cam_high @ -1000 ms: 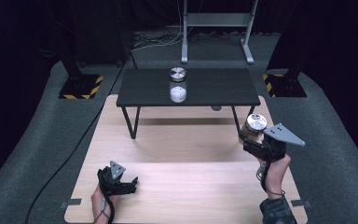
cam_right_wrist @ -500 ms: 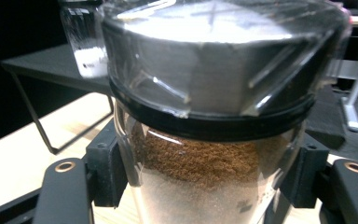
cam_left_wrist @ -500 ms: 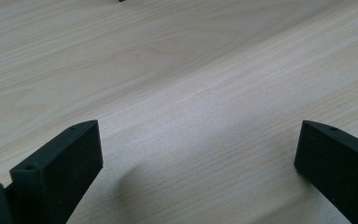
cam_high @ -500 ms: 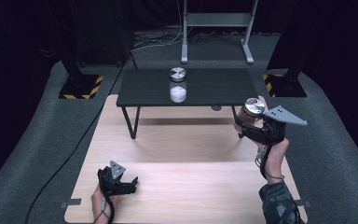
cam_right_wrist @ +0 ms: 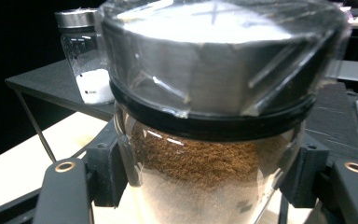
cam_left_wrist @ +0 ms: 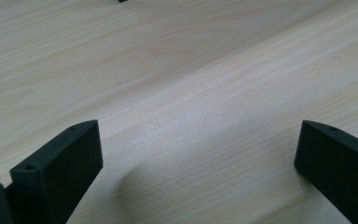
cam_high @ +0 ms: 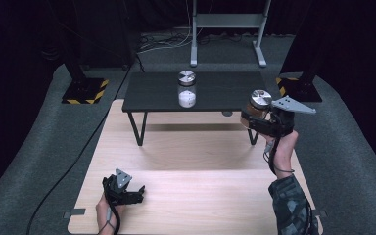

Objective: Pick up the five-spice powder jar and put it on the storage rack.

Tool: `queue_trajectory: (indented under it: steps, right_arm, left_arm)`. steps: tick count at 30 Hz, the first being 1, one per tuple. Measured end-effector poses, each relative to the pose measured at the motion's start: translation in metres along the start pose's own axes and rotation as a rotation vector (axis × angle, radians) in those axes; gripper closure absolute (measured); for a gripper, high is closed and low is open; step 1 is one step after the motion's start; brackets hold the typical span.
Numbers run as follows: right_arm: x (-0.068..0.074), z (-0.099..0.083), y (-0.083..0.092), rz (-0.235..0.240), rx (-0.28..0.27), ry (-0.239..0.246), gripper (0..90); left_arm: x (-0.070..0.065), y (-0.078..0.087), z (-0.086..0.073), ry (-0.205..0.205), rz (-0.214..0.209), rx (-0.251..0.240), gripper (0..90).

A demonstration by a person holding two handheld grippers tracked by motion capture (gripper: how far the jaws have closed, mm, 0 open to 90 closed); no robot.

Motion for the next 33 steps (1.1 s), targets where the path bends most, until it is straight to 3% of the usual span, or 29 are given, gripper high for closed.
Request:
queue_trajectory:
  steps: [17,33]
  right_arm:
    - [-0.003,0.022,-0.043,0.014,0.024,0.034,30.0]
    - [0.009,0.041,-0.089,0.011,0.072,0.041,30.1]
  left_arm:
    - [0.0,0.0,0.0,-0.003,0.001,0.0,0.5]
    - [-0.001,0.0,0.0,-0.007,0.002,-0.003,0.6]
Point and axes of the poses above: each handheld gripper's, and its own axes: y roughly backward along the jaws, z roughly out of its top, x roughly to its left, the point moved 6 cm from there along -y, roughly forward along the jaws, and after that the axes turned 1 degree about y, right-handed, at the moved point
